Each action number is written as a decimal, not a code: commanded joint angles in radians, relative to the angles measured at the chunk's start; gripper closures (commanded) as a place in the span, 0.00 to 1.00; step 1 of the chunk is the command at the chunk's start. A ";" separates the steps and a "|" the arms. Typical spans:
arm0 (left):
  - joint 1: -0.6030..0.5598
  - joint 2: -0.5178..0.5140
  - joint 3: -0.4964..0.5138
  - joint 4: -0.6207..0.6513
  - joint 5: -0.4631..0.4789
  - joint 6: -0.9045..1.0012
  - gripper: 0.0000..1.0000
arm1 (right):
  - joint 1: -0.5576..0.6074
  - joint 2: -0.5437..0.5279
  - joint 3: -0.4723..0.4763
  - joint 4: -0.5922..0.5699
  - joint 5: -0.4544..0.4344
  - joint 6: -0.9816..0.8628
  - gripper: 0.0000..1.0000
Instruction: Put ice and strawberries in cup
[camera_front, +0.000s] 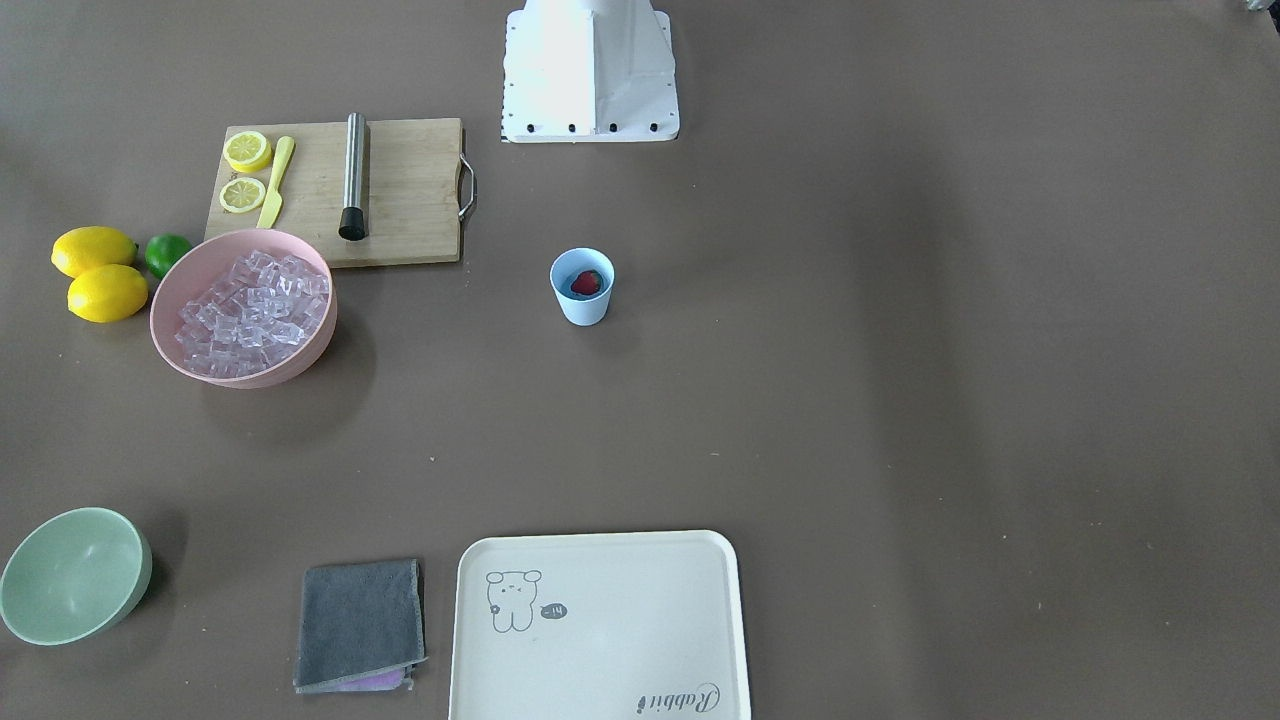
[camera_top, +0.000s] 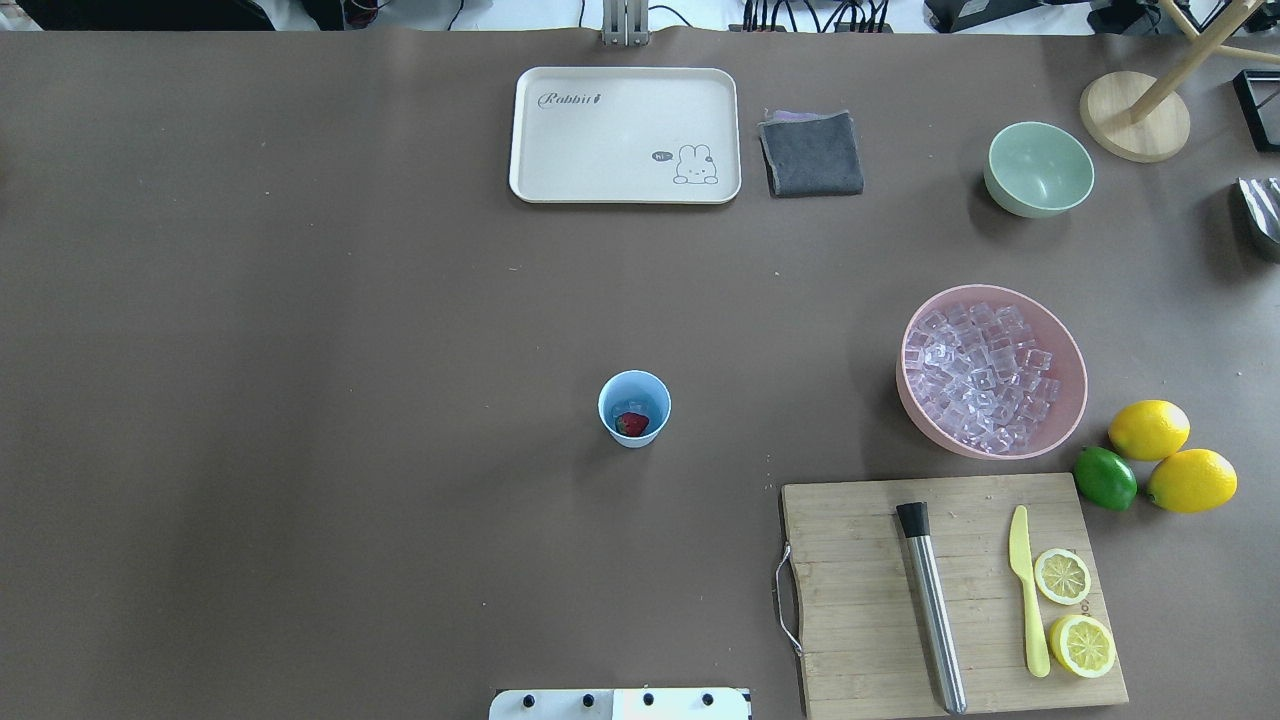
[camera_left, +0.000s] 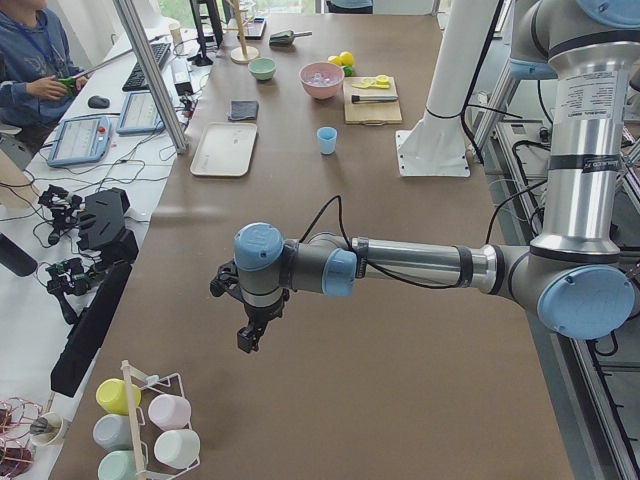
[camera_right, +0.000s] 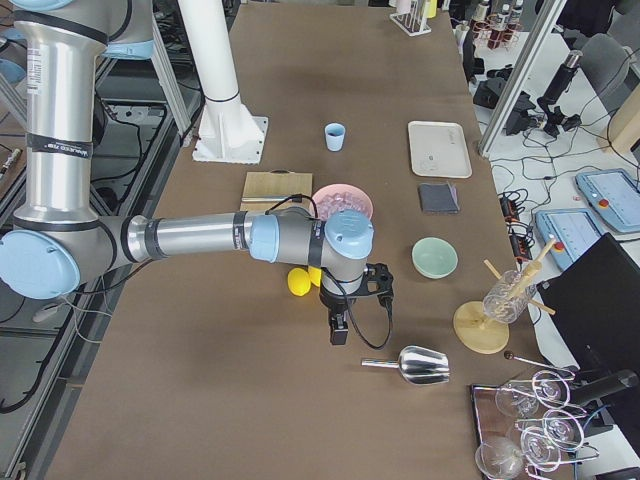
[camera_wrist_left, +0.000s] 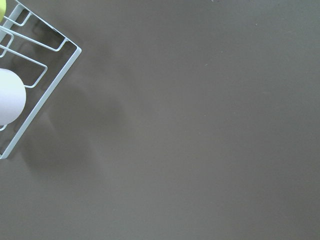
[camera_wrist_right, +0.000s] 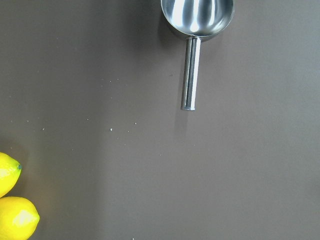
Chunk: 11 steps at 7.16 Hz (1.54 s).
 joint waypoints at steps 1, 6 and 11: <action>-0.026 0.013 0.012 -0.009 -0.001 -0.003 0.02 | 0.000 -0.001 -0.017 0.013 0.007 0.006 0.00; -0.028 0.042 0.031 0.001 0.001 -0.001 0.02 | -0.003 -0.001 -0.024 0.041 0.007 0.009 0.00; -0.029 0.077 0.039 -0.006 0.004 0.002 0.02 | -0.008 0.002 -0.024 0.043 0.009 0.007 0.00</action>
